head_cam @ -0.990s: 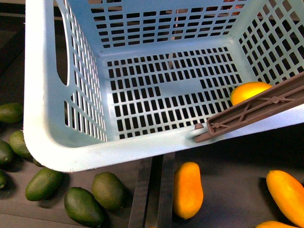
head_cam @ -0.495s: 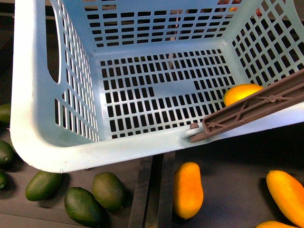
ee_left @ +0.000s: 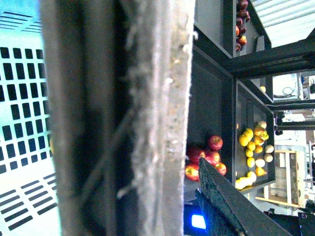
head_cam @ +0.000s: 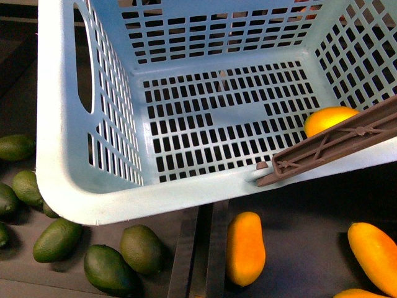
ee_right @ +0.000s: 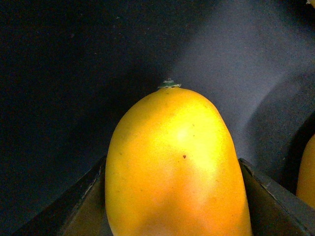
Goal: Pick lemon and mango into basket
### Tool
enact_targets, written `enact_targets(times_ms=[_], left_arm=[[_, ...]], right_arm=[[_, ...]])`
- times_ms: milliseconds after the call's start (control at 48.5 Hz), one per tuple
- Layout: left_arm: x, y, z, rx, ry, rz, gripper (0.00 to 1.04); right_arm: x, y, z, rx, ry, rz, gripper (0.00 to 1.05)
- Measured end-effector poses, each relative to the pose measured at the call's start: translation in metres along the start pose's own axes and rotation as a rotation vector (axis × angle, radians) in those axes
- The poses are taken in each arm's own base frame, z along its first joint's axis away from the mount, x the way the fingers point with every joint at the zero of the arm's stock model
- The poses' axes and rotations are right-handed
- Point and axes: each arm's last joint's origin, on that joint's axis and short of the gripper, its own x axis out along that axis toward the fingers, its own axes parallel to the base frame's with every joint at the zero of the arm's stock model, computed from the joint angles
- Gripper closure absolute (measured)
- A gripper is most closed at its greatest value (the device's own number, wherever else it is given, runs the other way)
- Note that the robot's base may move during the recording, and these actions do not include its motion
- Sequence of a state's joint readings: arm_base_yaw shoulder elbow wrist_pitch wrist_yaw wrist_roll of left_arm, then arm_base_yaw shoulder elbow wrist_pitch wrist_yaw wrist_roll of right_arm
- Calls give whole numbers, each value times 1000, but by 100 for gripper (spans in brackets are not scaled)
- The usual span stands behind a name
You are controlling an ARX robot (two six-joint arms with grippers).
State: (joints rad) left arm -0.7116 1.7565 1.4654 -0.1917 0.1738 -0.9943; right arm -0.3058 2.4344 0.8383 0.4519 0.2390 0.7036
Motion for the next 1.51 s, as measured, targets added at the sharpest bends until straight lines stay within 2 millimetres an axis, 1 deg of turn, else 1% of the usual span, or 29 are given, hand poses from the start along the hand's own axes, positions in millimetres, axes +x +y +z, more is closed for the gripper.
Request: enact_targets(times_ms=[21,62,186,289,536,619,639,701,722,784,866,949,969,1031,1114,1176,1279,1341,1402,1506], left_arm=[[0,0,0,0,0,0,76],[0,0,0,0,1,-1,76],[0,0,0,0,0,0,76],[0,0,0,0,-2,1,76],[0,0,0,0,-1,0,76],[0,0,0,0,-1,0,76],[0,0,0,0,-1,0,76],[0,0,0,0,-1,0,76],[0,0,0,0,-1,0,76],[0,0,0,0,-1,0,76],[0,0,0,0,-1,0,76],[0,0,0,0,-1,1,76],[0,0,0,0,-1,1,76],[0,0,0,1,-2,1,76],[0,0,0,1,-1,0,76],[0,0,0,0,0,0,76],[0,0,0,0,0,0,76],[0,0,0,1,-1,0,76],[0,0,0,0,-1,0,76],[0,0,0,0,0,0,76]], right_arm=[[0,0,0,1,-1,0,37],[0,-1,1,3,0,1,39],[-2,-3,3,14,3,10,40],[-11,-8,9,32,-6,25,41],[-53,-19,42,105,-84,126,41],[-79,-24,60,155,-126,196,41],[-89,-26,67,177,-141,224,41],[-110,-29,80,215,-172,271,41],[-121,-30,86,232,-189,293,41],[-142,-30,97,257,-214,342,41],[-176,-25,111,278,-266,411,41],[-208,-12,120,266,-331,468,41],[-216,-8,121,258,-343,486,41],[-232,0,120,241,-370,519,41],[-260,19,114,196,-407,602,41],[-272,29,108,171,-419,642,41],[-299,54,90,110,-434,730,41],[-317,73,75,64,-440,790,41],[-332,87,62,23,-451,837,41],[-347,106,47,-33,-463,887,41]])
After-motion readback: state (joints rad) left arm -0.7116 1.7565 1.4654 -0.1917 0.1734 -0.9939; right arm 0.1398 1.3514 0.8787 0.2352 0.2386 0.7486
